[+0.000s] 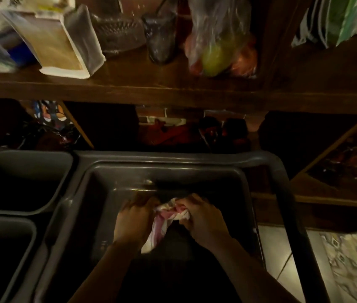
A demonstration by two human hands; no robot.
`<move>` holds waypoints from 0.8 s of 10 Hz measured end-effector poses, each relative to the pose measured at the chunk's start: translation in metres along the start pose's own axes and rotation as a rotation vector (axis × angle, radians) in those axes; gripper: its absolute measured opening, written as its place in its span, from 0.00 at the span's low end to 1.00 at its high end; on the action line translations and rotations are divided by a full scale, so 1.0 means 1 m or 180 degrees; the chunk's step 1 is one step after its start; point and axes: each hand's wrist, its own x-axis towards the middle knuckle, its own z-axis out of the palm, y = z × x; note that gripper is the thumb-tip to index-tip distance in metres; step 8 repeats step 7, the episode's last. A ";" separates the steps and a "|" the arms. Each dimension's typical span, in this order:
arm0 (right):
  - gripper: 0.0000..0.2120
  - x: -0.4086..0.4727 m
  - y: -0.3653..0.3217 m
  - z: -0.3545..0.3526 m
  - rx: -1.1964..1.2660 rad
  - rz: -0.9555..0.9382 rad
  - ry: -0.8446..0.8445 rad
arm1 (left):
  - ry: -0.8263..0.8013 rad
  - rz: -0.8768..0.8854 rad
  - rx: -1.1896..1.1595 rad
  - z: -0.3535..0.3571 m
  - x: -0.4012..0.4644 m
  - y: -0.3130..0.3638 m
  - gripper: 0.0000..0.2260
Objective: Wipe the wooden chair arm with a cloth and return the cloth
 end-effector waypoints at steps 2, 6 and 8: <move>0.27 -0.020 0.010 0.052 -0.0312 0.0175 -0.0670 | -0.0439 -0.0095 -0.0438 0.065 -0.029 -0.016 0.23; 0.28 -0.040 -0.010 0.062 0.0018 0.0652 -0.0964 | -0.0974 0.0015 -0.0853 0.087 -0.056 -0.056 0.33; 0.32 -0.037 -0.024 0.035 -0.0206 0.0744 -0.0794 | -0.0863 0.0232 -0.0662 0.060 -0.037 -0.060 0.29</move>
